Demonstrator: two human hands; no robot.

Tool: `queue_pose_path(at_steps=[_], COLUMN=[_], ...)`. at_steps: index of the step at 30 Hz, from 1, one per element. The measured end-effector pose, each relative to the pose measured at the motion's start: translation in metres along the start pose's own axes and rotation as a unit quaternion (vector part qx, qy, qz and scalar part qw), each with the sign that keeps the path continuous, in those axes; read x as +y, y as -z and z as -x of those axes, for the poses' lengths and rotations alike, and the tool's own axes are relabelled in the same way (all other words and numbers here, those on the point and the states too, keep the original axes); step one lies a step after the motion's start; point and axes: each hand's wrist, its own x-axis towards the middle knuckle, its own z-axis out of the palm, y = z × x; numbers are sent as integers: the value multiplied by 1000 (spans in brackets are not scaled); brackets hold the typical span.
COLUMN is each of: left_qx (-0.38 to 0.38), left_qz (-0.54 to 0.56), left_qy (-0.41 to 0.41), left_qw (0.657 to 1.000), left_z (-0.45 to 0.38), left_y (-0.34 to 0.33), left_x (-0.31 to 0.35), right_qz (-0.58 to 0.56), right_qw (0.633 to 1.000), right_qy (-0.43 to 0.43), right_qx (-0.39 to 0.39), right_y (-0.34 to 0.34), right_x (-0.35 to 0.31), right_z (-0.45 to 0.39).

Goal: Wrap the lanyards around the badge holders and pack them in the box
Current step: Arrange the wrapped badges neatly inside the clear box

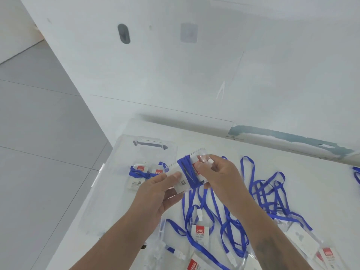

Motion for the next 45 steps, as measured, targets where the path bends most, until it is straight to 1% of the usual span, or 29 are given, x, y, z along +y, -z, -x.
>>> queue_pose_path(at_steps=[3, 6, 8, 11, 14, 17, 22, 25, 30, 32, 36, 38, 42, 43, 45], left_qx=[27, 46, 66, 103, 144, 192, 215, 237, 261, 275, 282, 291, 300, 301, 303], left_qz=[29, 45, 56, 94, 141, 169, 217, 217, 178, 173, 166, 164, 171, 169, 162], left_qy=[-5, -1, 7, 29, 63, 98, 151, 167, 181, 188, 204, 213, 218, 218, 219], left_qw=[999, 998, 996, 990, 977, 962, 940, 932, 932, 927, 923, 918, 913, 913, 913], left_z=[3, 5, 5, 2, -2, -11, -28, -37, -52, -60, -74, -78, -82, -83, -84], left_y=[19, 37, 49, 68, 75, 81, 91, 94, 99, 102, 108, 109, 110, 110, 109], left_x=[4, 7, 7, 7, 6, 6, 3, 1, -1, -5, -14, -18, -20, -21, -17], right_qz=[1, -8, 28, 111, 176, 221, 280, 298, 314, 342, 375, 405, 502, 507, 494], right_qw=[1000, 999, 998, 990, 979, 969, 953, 945, 934, 922, 910, 900, 855, 853, 861], right_qy=[21, 42, 62, 83, 76, 50, -3, -23, -64, -65, -46, -30, 53, 62, 51], right_qx=[-14, -9, -6, -40, -74, -99, -119, -133, -159, -169, -172, -159, -119, -112, -111], right_y=[-24, -46, -60, -87, -109, -132, -168, -183, -200, -206, -217, -221, -229, -230, -229], right_x=[-8, -13, -17, -24, -22, -15, 13, 30, 51, 56, 63, 66, 70, 70, 68], right_z=[-8, -17, -25, -40, -58, -75, -102, -115, -126, -131, -136, -135, -133, -133, -133])
